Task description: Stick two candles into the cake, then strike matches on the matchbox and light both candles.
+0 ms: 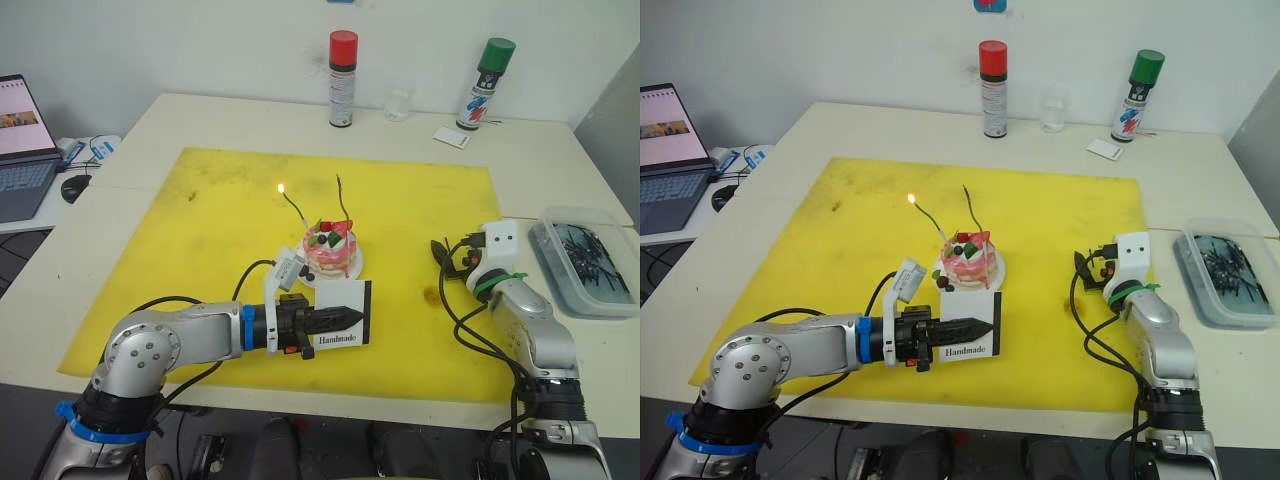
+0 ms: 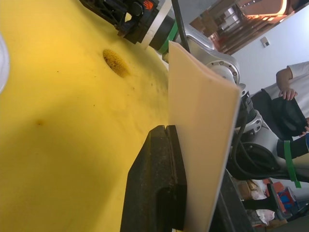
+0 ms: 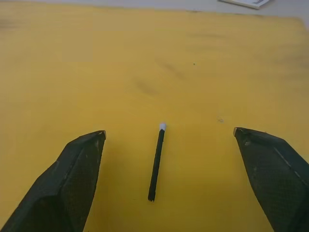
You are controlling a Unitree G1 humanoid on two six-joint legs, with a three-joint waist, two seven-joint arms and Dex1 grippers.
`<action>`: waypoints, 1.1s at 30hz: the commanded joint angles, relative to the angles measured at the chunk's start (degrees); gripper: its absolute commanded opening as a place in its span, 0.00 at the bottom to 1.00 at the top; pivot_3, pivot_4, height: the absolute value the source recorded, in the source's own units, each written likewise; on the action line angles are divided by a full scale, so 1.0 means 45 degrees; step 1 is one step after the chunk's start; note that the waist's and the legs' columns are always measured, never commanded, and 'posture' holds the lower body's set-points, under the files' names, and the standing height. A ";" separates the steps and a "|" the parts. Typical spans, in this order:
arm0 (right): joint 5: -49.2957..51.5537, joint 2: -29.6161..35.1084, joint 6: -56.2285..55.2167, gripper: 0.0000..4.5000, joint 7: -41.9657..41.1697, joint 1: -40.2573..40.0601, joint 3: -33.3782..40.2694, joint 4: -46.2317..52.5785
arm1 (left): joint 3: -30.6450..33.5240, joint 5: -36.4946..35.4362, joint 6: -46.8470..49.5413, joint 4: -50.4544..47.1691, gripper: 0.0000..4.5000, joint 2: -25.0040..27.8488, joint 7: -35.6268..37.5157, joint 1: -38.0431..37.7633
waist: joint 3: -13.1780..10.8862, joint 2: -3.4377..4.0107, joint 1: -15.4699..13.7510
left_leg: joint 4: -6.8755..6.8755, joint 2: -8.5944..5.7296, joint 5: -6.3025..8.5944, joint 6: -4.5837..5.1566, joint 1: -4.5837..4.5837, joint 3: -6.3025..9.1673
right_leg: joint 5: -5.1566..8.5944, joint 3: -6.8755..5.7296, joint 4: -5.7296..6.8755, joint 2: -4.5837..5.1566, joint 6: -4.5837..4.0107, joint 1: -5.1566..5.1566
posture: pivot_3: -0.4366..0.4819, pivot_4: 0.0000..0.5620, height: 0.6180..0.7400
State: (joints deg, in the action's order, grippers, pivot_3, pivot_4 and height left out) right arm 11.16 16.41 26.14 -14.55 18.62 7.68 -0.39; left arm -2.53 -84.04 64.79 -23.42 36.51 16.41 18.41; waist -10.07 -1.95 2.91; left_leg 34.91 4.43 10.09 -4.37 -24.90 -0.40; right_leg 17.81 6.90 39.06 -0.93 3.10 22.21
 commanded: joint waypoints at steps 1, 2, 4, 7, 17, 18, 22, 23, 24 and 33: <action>-0.0422 -0.0115 -0.0525 0.99 0.0306 -0.0003 -0.0174 -0.0155 | 0.0240 -0.0229 0.0047 -0.0255 0.00 0.0043 0.0039 0.0227 | 0.0001 0.0000 0.0002 | 0.0000 0.0000 0.0000 0.0000 0.0000 -0.0002 | 0.0000 0.0003 0.0001 0.0000 0.0000 0.0000 | 0.48 0.27 1.00; -0.0550 -0.0163 -0.0582 0.99 0.0384 0.0026 -0.0239 -0.0286 | 0.0229 -0.0250 0.0054 -0.0281 0.00 0.0039 0.0025 0.0221 | 0.0001 -0.0001 0.0003 | 0.0000 0.0000 0.0000 0.0000 0.0000 -0.0003 | 0.0000 0.0004 0.0000 0.0000 0.0000 -0.0001 | 0.48 0.27 1.00; -0.0779 -0.0226 -0.0656 0.99 0.0558 0.0092 -0.0340 -0.0531 | 0.0216 -0.0269 0.0057 -0.0323 0.00 0.0028 0.0002 0.0197 | 0.0001 -0.0001 0.0011 | 0.0001 0.0000 0.0000 0.0000 0.0001 -0.0005 | 0.0000 0.0005 -0.0001 0.0000 0.0000 -0.0002 | 0.48 0.27 1.00; -0.0965 -0.0370 -0.0645 0.95 0.0824 0.0214 -0.0353 -0.0818 | 0.0211 -0.0301 0.0059 -0.0343 0.00 0.0016 -0.0028 0.0176 | 0.0002 -0.0002 0.0026 | 0.0004 0.0000 -0.0001 -0.0001 0.0007 0.0001 | -0.0002 0.0004 0.0001 0.0000 0.0002 -0.0006 | 0.48 0.27 1.00; -0.0977 -0.0540 -0.0252 0.23 0.0831 0.0410 -0.0400 -0.1232 | 0.0180 -0.0467 0.0014 -0.0488 0.00 -0.0047 -0.0225 0.0079 | 0.0013 -0.0018 0.0065 | 0.0034 -0.0001 -0.0007 0.0009 0.0018 0.0005 | -0.0024 0.0011 0.0001 -0.0001 0.0042 -0.0027 | 0.48 0.27 1.00; -0.0936 -0.0514 -0.0219 0.15 0.0794 0.0425 -0.0352 -0.1273 | 0.0164 -0.0472 -0.0001 -0.0493 0.00 -0.0075 -0.0259 0.0082 | 0.0013 -0.0018 0.0064 | 0.0035 -0.0001 -0.0007 0.0009 0.0018 0.0006 | -0.0024 0.0010 0.0001 0.0000 0.0042 -0.0027 | 0.48 0.27 1.00; -0.0874 -0.0300 -0.0215 0.01 0.0473 0.0442 -0.0399 -0.1034 | 0.0168 -0.0533 -0.0047 -0.0545 0.00 -0.0118 -0.0362 0.0031 | 0.0014 -0.0019 0.0063 | 0.0034 -0.0001 -0.0007 0.0009 0.0018 0.0007 | -0.0024 0.0010 0.0000 -0.0001 0.0041 -0.0028 | 0.48 0.27 1.00; -0.0772 -0.0224 -0.0106 0.01 0.0317 0.0425 -0.0400 -0.0715 | 0.0179 -0.0547 -0.0063 -0.0552 0.00 -0.0128 -0.0396 0.0018 | 0.0014 -0.0019 0.0062 | 0.0034 -0.0002 -0.0007 0.0009 0.0018 0.0006 | -0.0025 0.0011 0.0000 -0.0001 0.0041 -0.0028 | 0.48 0.27 1.00; -0.0622 -0.0066 0.0073 0.01 0.0050 0.0386 -0.0402 -0.0221 | 0.0193 -0.0572 -0.0085 -0.0556 0.00 -0.0143 -0.0441 0.0006 | 0.0014 -0.0019 0.0062 | 0.0034 -0.0002 -0.0007 0.0009 0.0018 0.0008 | -0.0024 0.0011 0.0000 -0.0001 0.0041 -0.0028 | 0.48 0.27 1.00; 0.2993 0.5804 0.2132 0.01 -0.6952 -0.0633 -0.0297 0.6746 | 0.0349 -0.0340 -0.0233 -0.0225 0.00 -0.0192 -0.0290 -0.0107 | -0.0023 0.0038 -0.0105 | -0.0005 -0.0005 -0.0004 0.0007 -0.0009 -0.0005 | -0.0007 0.0005 -0.0014 0.0005 0.0021 0.0003 | 0.48 0.27 1.00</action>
State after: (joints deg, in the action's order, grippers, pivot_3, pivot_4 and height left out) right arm 20.41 40.93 35.43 -40.10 16.18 5.46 23.98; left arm -1.89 -85.21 64.56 -23.93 36.16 14.59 17.46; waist -10.17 -1.77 2.44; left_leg 34.86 4.43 10.07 -4.33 -24.91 -0.39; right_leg 17.80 6.90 38.99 -0.93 3.19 22.19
